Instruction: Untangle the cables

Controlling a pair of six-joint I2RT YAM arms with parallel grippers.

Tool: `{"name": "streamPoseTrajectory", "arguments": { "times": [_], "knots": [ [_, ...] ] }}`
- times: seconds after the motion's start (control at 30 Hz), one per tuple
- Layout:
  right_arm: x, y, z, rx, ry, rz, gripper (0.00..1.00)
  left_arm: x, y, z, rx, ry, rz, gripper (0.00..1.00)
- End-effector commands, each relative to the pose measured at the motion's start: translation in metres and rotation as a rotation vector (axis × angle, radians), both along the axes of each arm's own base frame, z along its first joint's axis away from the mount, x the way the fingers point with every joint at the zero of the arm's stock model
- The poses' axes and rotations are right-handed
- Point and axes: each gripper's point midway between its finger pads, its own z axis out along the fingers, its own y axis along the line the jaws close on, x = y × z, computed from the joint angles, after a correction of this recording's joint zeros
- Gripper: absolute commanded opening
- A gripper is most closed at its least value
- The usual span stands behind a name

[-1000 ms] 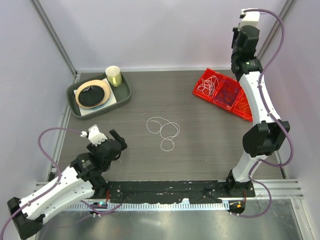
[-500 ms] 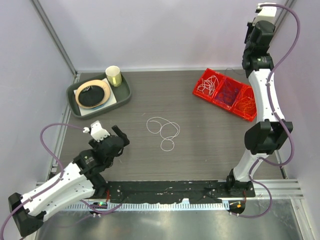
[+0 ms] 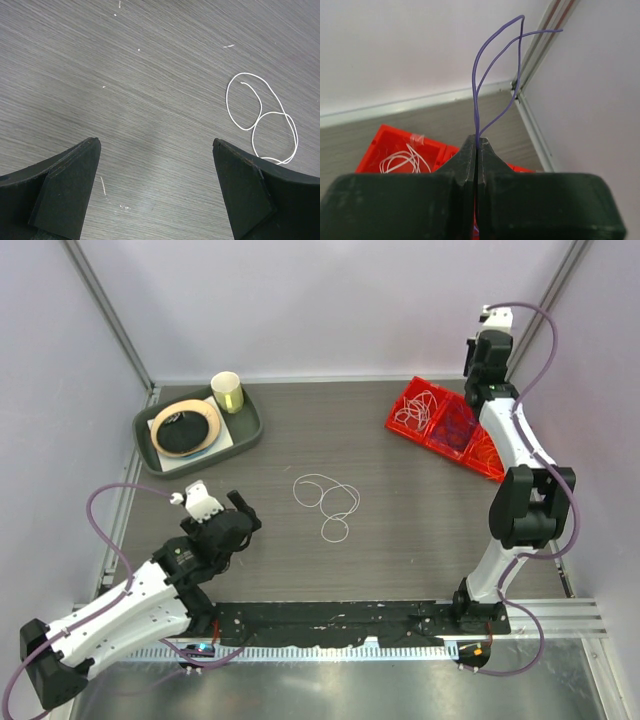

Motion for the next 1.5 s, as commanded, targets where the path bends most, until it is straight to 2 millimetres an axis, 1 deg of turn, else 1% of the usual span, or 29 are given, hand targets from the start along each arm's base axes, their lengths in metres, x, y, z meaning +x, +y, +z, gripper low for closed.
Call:
{"name": "streamPoseTrajectory", "arguments": {
  "times": [0.0,0.03,0.1,0.13,0.2,0.23,0.33,0.37,0.53,0.7,0.9,1.03,1.13,1.17,1.2,1.27,1.37,1.47],
  "knots": [
    [-0.005,-0.001,0.024,0.055,-0.139,-0.028,0.01,0.007,0.000,0.020,-0.037,-0.063,0.025,1.00],
    [-0.008,-0.001,0.009,0.066,-0.117,-0.036,0.01,0.007,0.000,0.019,-0.039,-0.064,0.026,1.00],
    [-0.007,0.002,-0.002,0.094,-0.125,-0.023,0.01,0.006,0.000,0.018,-0.044,-0.066,0.026,1.00],
    [-0.007,0.003,-0.019,0.098,-0.091,-0.022,0.01,0.006,0.000,0.020,-0.050,-0.071,0.026,1.00],
    [-0.003,0.009,-0.035,0.151,-0.069,-0.009,0.01,0.006,0.000,0.020,-0.053,-0.069,0.023,1.00],
    [-0.001,0.009,-0.050,0.164,-0.042,-0.015,0.01,0.006,0.000,0.020,-0.052,-0.068,0.023,1.00],
    [0.000,0.013,-0.078,0.240,0.005,-0.036,0.01,0.005,0.000,0.017,-0.052,-0.064,0.022,1.00],
    [0.001,0.014,-0.091,0.262,0.024,-0.044,0.01,0.004,0.000,0.017,-0.053,-0.063,0.021,1.00],
    [-0.001,0.021,-0.133,0.368,0.079,-0.072,0.01,0.003,0.002,0.016,-0.050,-0.065,0.022,1.00],
    [-0.004,0.026,-0.164,0.445,0.124,-0.097,0.01,0.002,0.006,0.015,-0.048,-0.070,0.027,1.00],
    [-0.015,0.033,-0.187,0.543,0.167,-0.137,0.01,0.001,0.008,0.014,-0.054,-0.080,0.030,1.00],
    [-0.026,0.027,-0.205,0.560,0.193,-0.211,0.01,0.000,0.007,0.013,-0.053,-0.075,0.025,1.00],
    [-0.027,0.027,-0.216,0.572,0.207,-0.224,0.01,-0.001,0.005,0.010,-0.052,-0.061,0.013,1.00],
    [-0.026,0.026,-0.221,0.576,0.216,-0.229,0.01,-0.001,0.005,0.010,-0.053,-0.059,0.011,1.00],
    [-0.030,0.027,-0.229,0.580,0.247,-0.242,0.01,-0.001,0.004,0.010,-0.054,-0.059,0.010,1.00],
    [-0.032,0.027,-0.238,0.597,0.266,-0.255,0.01,-0.001,0.003,0.010,-0.058,-0.057,0.006,1.00],
    [-0.033,0.027,-0.239,0.606,0.271,-0.260,0.01,-0.002,0.004,0.010,-0.058,-0.056,0.003,1.00],
    [-0.031,0.027,-0.224,0.592,0.252,-0.240,0.02,-0.002,0.005,0.012,-0.054,-0.063,0.002,1.00]
  ]
}}
